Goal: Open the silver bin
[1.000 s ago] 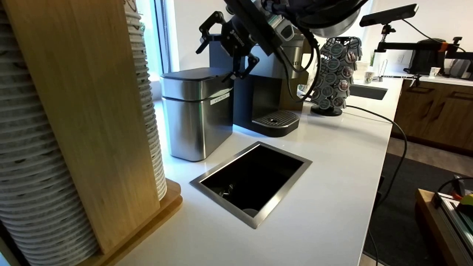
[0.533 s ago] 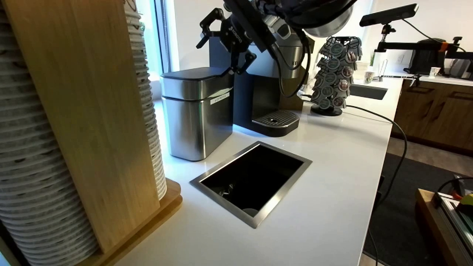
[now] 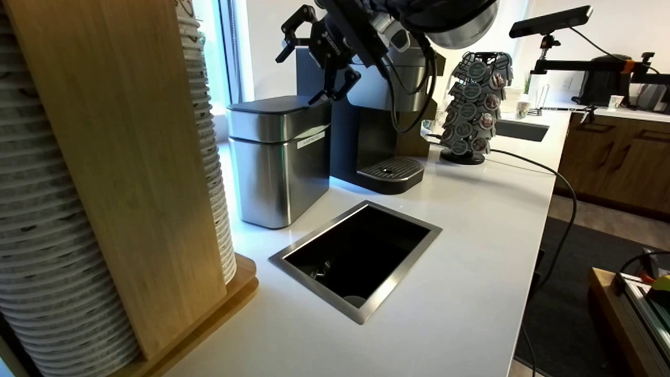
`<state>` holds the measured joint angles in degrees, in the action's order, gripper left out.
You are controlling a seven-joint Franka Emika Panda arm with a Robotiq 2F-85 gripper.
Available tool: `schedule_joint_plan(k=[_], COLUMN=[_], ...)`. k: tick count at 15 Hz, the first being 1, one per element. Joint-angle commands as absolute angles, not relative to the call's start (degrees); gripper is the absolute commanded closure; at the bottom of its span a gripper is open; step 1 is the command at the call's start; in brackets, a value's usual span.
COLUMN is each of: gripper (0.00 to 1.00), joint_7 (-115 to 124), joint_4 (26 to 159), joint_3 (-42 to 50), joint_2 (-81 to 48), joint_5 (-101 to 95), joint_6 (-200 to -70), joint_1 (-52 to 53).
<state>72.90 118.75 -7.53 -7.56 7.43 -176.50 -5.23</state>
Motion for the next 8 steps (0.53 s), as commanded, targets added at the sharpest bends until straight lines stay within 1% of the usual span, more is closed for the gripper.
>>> schedule_joint_plan(k=[1,2,8], gripper=[0.00,0.00,0.00], joint_7=[69.8,71.6,82.1], joint_4=[117.7,117.9,119.2], joint_3=[-5.9,-7.8,4.1], joint_2=[-7.7,-7.5,-5.8], joint_5=[13.5,11.4,-7.7], joint_6=[-177.0,-176.3,-173.2], joint_1=[-2.1,-4.2,-0.1])
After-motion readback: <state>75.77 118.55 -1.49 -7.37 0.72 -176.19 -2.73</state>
